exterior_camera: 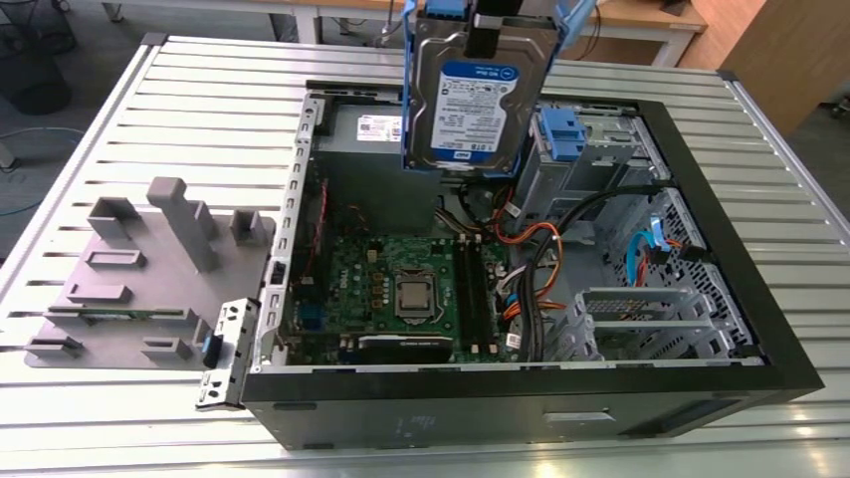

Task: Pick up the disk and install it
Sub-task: 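Pick up the disk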

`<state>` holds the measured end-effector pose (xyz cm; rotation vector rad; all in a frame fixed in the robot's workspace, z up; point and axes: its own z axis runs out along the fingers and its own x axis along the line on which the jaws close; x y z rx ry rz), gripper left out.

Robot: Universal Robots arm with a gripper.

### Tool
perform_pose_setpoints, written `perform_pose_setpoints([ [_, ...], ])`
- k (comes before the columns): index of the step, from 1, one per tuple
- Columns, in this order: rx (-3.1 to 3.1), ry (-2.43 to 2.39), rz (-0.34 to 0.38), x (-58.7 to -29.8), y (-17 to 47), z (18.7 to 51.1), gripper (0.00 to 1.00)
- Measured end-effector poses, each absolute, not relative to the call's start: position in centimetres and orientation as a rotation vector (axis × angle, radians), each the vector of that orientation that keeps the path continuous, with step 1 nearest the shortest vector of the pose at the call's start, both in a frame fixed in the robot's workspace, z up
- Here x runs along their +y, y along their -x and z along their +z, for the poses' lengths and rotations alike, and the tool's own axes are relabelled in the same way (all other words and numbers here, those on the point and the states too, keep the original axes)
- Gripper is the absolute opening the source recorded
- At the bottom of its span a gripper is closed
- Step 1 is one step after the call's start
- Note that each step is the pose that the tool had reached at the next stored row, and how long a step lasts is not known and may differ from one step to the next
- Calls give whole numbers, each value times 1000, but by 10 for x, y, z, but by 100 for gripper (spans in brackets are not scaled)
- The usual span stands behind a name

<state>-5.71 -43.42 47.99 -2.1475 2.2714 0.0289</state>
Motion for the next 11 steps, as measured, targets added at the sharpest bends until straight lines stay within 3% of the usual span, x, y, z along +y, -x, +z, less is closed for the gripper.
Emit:
perform_pose_setpoints([
  [11,2273,2149,25,-445,57,480,35],
])
